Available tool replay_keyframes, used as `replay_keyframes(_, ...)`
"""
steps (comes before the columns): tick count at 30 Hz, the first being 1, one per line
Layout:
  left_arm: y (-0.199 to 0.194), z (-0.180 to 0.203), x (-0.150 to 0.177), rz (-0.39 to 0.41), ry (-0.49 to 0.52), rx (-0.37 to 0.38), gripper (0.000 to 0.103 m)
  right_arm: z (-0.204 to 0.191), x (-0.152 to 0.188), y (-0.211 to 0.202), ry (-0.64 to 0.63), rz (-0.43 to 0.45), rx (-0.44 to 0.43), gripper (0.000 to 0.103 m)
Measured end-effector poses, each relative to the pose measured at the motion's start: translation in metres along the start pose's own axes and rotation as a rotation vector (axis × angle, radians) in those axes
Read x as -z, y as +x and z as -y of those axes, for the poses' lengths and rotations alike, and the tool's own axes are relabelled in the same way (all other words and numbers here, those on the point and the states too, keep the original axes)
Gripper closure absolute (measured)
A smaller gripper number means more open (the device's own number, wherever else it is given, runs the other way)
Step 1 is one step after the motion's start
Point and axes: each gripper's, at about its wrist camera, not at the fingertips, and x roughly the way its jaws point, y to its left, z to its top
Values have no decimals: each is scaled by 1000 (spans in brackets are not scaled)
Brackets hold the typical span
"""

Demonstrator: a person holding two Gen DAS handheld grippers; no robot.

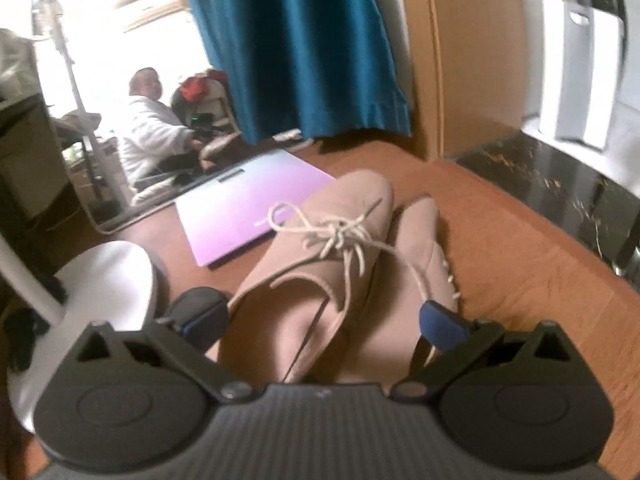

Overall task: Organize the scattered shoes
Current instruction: 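Swing the left tool to the beige lace-up shoes and close on one, then lift the beige shoe with the left tool and carry it toward the rack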

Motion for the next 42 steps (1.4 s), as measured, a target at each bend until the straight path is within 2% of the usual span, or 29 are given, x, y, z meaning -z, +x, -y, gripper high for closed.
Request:
replay_keyframes(3, 5, -6, 7, 55, 42, 60, 1, 6, 1, 4, 52, -35, 42, 0)
replay_keyframes(5, 11, -12, 8, 55, 25, 71, 1, 10, 3, 5, 112, -51, 27, 0)
replay_keyframes(12, 36, -31, 6, 33, -35, 10, 1, -9, 10, 10, 81, -76, -19, 0)
replay_keyframes(15, 45, -37, 7, -17, -46, 100, 2, -18, 15, 15, 36, -100, -22, 0)
replay_keyframes(17, 48, -46, 7, -16, -70, 116, 3, -19, 16, 17, 20, -113, -16, 0)
replay_keyframes(20, 59, -66, 2, -68, -185, 175, 3, -21, 19, 21, 4, -132, -7, 0)
replay_keyframes(22, 64, -71, 1, -85, -209, 190, 1, -20, 19, 23, 11, -137, -4, 0)
replay_keyframes(24, 68, -69, 2, -100, -187, 191, 1, -19, 19, 26, 19, -144, -5, 0)
replay_keyframes(28, 73, -64, 2, -119, -150, 160, 0, -20, 20, 30, -4, -157, -7, 0)
replay_keyframes(30, 75, -58, 2, -130, -132, 115, 2, -20, 21, 31, -19, -161, -6, 0)
replay_keyframes(36, 72, -43, 5, -108, -66, 3, 20, -17, 16, 26, 4, -131, -6, 0)
replay_keyframes(38, 69, -43, 6, -108, -65, -9, 27, -15, 13, 22, 15, -116, -5, 0)
replay_keyframes(42, 64, -52, 4, -128, -105, -6, 31, -11, 10, 18, 45, -97, -6, 0)
